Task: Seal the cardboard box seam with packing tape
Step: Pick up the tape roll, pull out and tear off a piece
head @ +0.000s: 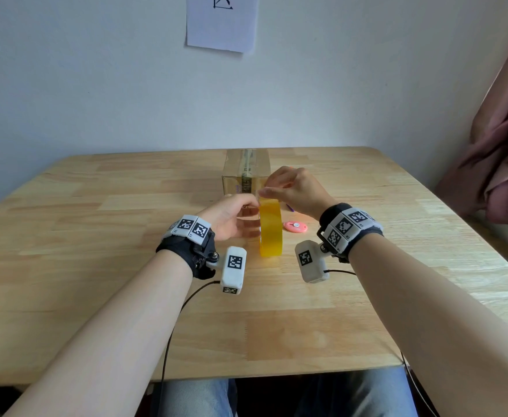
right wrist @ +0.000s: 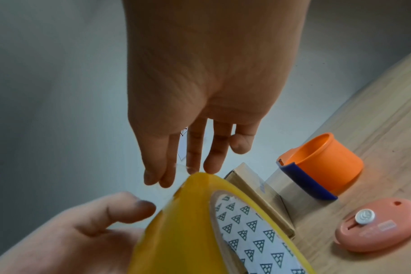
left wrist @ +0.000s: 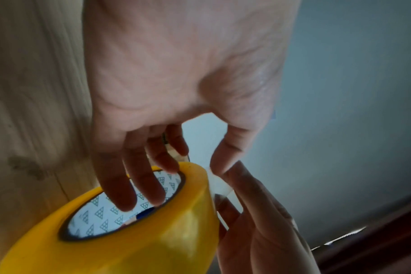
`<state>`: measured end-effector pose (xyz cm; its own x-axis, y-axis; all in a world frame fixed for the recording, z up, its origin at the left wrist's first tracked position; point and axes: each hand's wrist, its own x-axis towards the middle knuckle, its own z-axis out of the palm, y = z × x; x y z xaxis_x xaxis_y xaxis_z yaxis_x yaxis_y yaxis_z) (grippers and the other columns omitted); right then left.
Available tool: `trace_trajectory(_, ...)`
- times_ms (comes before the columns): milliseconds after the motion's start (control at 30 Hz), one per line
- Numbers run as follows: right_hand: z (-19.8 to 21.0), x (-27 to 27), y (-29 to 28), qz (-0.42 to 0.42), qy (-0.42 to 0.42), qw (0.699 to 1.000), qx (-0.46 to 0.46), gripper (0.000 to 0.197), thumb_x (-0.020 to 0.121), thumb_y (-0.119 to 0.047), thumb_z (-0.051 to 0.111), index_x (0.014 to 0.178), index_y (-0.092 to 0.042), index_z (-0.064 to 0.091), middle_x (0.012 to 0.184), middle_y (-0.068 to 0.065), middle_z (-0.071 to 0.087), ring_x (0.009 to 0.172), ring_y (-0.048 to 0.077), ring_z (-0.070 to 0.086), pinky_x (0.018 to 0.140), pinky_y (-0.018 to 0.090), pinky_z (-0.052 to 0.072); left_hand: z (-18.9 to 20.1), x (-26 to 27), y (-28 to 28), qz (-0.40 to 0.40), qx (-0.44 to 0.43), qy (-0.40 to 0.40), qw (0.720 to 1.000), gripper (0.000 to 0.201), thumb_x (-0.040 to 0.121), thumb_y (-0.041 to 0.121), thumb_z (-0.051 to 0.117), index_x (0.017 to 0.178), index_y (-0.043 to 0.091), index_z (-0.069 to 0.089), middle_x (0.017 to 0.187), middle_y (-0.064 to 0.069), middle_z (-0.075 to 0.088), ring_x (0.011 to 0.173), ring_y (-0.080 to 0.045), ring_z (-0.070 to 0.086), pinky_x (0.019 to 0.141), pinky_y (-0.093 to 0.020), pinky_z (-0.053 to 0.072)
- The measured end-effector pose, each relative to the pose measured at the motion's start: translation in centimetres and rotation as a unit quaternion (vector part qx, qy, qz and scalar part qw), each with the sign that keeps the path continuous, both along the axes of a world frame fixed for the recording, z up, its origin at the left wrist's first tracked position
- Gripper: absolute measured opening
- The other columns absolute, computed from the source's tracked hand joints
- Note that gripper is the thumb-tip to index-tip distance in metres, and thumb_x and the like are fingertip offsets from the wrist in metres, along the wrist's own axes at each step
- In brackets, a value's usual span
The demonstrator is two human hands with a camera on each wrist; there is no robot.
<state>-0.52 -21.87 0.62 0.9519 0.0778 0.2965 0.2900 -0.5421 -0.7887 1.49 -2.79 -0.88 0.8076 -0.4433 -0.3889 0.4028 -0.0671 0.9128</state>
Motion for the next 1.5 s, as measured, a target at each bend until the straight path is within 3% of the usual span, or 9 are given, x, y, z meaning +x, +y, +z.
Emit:
trace_trajectory(167,0.1,-0.2,-0.1,-0.030,0.030,0.999,0.020,0.023,0.085,-0.030,0.084,0.089,-0.008,0.082,0.094,0.003,0.075,0.055,0.003,0.060,0.054,0.025,0.049,-1.0,-0.3,-0.8,-0.025,0.040,-0.025,0.999,0.022,0.094,0.021,0.076,0.112,0.010,0.068,0.086,-0.006,0.077,0.075,-0.021,0.074,0.073,-0.034,0.058)
trace_trajectory(400,-0.9,0.3,-0.4,-0.094,0.156,0.980,0.075,0.030,0.076,-0.038,0.090,0.064,-0.017,0.071,0.057,-0.008,0.057,0.056,0.009,0.049,0.057,0.023,0.042,-1.3,0.3,0.2,-0.088,0.066,-0.010,0.994,0.010,0.090,0.023,0.079,0.087,0.017,0.071,0.083,-0.002,0.078,0.076,-0.017,0.073,0.078,-0.035,0.048)
trace_trajectory(600,-1.7,0.4,0.1,-0.084,0.298,0.936,0.165,0.030,0.077,-0.039,0.087,0.086,-0.017,0.069,0.093,-0.001,0.060,0.089,0.022,0.054,0.071,0.037,0.044,-1.3,0.1,0.7,-0.095,0.060,-0.009,0.994,0.006,0.092,0.023,0.077,0.092,0.019,0.073,0.087,-0.001,0.078,0.080,-0.017,0.073,0.074,-0.034,0.048)
trace_trajectory(733,-1.6,-0.3,0.5,-0.085,0.363,0.910,0.180,0.084,0.057,-0.054,0.091,0.126,-0.015,0.062,0.108,0.010,0.052,0.075,0.023,0.052,0.060,0.034,0.048,-1.1,-0.3,0.8,-0.092,0.056,-0.013,0.994,0.007,0.092,0.019,0.076,0.097,0.017,0.072,0.090,-0.002,0.078,0.079,-0.017,0.073,0.072,-0.032,0.049)
trace_trajectory(833,-0.6,-1.2,0.1,-0.051,0.381,0.905,0.180,0.053,0.077,-0.048,0.084,0.113,-0.015,0.065,0.092,0.012,0.062,0.066,0.022,0.056,0.060,0.031,0.046,-1.1,-0.7,0.4,-0.081,0.050,-0.022,0.995,0.014,0.092,0.013,0.075,0.105,0.018,0.071,0.095,-0.003,0.076,0.082,-0.017,0.072,0.070,-0.031,0.049)
trace_trajectory(967,0.9,-2.1,-0.9,-0.001,0.342,0.913,0.224,0.021,0.093,-0.031,0.073,0.102,-0.012,0.068,0.084,0.009,0.069,0.069,0.024,0.064,0.068,0.037,0.052,-0.7,-1.0,-0.7,-0.064,0.021,-0.047,0.997,0.026,0.089,0.006,0.078,0.109,0.022,0.071,0.099,-0.003,0.079,0.093,-0.021,0.072,0.093,-0.042,0.052)
trace_trajectory(1100,1.9,-1.6,-2.1,-0.037,0.258,0.928,0.267,0.057,0.081,-0.019,0.085,0.131,-0.020,0.058,0.119,0.016,0.067,0.092,0.031,0.068,0.096,0.054,0.058,0.8,-0.7,-2.3,-0.050,0.010,-0.070,0.996,0.029,0.087,0.005,0.080,0.109,0.023,0.076,0.097,0.002,0.082,0.097,-0.020,0.074,0.083,-0.038,0.057)
trace_trajectory(1233,3.2,-1.4,-3.8,-0.149,0.183,0.955,0.179,0.065,0.080,-0.015,0.084,0.137,-0.026,0.056,0.103,0.010,0.065,0.068,0.022,0.061,0.057,0.031,0.050,2.4,-0.9,-4.5,-0.026,0.016,-0.093,0.995,0.011,0.094,0.011,0.075,0.097,0.021,0.079,0.090,0.002,0.082,0.084,-0.014,0.076,0.079,-0.036,0.057)
trace_trajectory(1500,-0.1,-1.0,-9.6,-0.263,0.254,0.916,-0.167,0.069,0.076,-0.025,0.086,0.138,-0.022,0.056,0.133,0.006,0.060,0.117,0.029,0.055,0.082,0.035,0.045,0.9,0.7,-5.3,0.066,0.034,-0.079,0.994,0.016,0.097,0.007,0.068,0.099,0.018,0.079,0.099,0.000,0.077,0.089,-0.022,0.074,0.081,-0.039,0.058)
